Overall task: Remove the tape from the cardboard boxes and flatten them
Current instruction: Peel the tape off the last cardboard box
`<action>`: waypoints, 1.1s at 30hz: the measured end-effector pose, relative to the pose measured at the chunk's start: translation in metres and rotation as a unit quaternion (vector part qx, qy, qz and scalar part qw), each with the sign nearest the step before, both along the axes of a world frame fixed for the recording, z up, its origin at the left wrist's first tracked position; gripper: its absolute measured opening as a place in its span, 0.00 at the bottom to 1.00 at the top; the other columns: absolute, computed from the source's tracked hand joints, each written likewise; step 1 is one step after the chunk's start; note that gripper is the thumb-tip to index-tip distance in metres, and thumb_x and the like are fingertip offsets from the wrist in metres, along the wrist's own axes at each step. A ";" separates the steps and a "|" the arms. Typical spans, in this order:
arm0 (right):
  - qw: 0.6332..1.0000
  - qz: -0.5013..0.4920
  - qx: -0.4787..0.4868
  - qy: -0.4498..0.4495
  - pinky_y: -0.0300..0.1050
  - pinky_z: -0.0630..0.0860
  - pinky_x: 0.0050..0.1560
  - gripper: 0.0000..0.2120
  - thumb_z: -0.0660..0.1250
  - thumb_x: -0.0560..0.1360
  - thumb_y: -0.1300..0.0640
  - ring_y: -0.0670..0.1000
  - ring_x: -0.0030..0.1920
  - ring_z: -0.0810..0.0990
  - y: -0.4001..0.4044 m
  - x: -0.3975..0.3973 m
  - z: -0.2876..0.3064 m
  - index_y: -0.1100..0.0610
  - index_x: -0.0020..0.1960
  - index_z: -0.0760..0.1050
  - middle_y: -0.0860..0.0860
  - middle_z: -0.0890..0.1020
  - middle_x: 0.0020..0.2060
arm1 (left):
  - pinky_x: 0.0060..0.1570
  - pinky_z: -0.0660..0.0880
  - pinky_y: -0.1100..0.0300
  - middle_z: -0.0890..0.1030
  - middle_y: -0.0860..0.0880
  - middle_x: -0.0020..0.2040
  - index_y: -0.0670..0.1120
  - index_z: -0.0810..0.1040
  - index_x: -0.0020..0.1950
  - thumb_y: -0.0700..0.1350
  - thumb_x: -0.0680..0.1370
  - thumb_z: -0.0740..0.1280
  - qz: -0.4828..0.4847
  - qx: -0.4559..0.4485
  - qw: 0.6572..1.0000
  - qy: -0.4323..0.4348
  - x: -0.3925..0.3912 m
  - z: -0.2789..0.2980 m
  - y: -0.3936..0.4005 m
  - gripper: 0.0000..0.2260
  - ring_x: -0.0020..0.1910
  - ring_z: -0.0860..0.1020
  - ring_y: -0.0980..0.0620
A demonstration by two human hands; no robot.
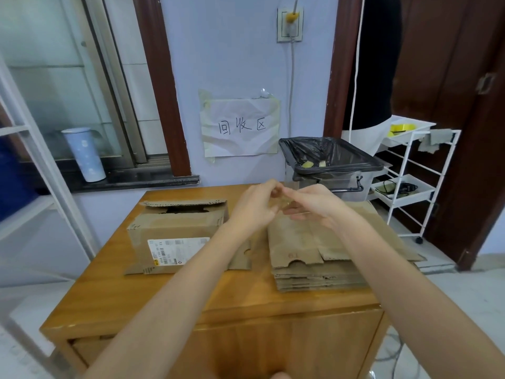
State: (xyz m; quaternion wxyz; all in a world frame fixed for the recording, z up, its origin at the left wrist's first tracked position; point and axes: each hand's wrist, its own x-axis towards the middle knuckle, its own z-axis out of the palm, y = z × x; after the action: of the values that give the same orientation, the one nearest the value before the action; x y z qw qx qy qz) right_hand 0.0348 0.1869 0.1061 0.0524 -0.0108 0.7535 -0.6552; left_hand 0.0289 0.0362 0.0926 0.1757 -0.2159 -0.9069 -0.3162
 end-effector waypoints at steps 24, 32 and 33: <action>0.931 -0.189 0.252 0.186 0.41 0.72 0.52 0.09 0.68 0.76 0.59 0.49 0.50 0.78 0.085 -0.157 0.032 0.59 0.54 0.82 0.53 0.83 0.50 | 0.53 0.76 0.58 0.78 0.51 0.42 0.45 0.78 0.48 0.40 0.71 0.74 0.032 0.157 0.983 -0.090 -0.179 0.042 0.109 0.08 0.48 0.79 0.50; 0.860 -0.169 0.466 0.120 0.43 0.74 0.39 0.07 0.68 0.76 0.53 0.52 0.45 0.81 0.093 -0.182 0.021 0.53 0.46 0.84 0.50 0.84 0.43 | 0.62 0.71 0.52 0.82 0.51 0.58 0.50 0.84 0.55 0.41 0.78 0.61 0.084 -0.025 0.993 -0.083 -0.196 0.026 0.108 0.13 0.60 0.75 0.48; 0.861 -0.160 0.470 0.116 0.44 0.75 0.41 0.07 0.68 0.76 0.53 0.52 0.45 0.81 0.092 -0.182 0.020 0.53 0.46 0.84 0.50 0.84 0.44 | 0.62 0.71 0.52 0.82 0.51 0.58 0.49 0.84 0.55 0.41 0.78 0.61 0.087 -0.026 0.992 -0.084 -0.195 0.024 0.105 0.13 0.59 0.75 0.48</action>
State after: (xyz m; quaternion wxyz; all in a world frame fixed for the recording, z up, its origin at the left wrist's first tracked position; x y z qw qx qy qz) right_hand -0.1472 0.2788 0.1258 -0.1420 0.0594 0.9639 -0.2171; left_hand -0.1657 0.1415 0.1166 0.1198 -0.1135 -0.9416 -0.2936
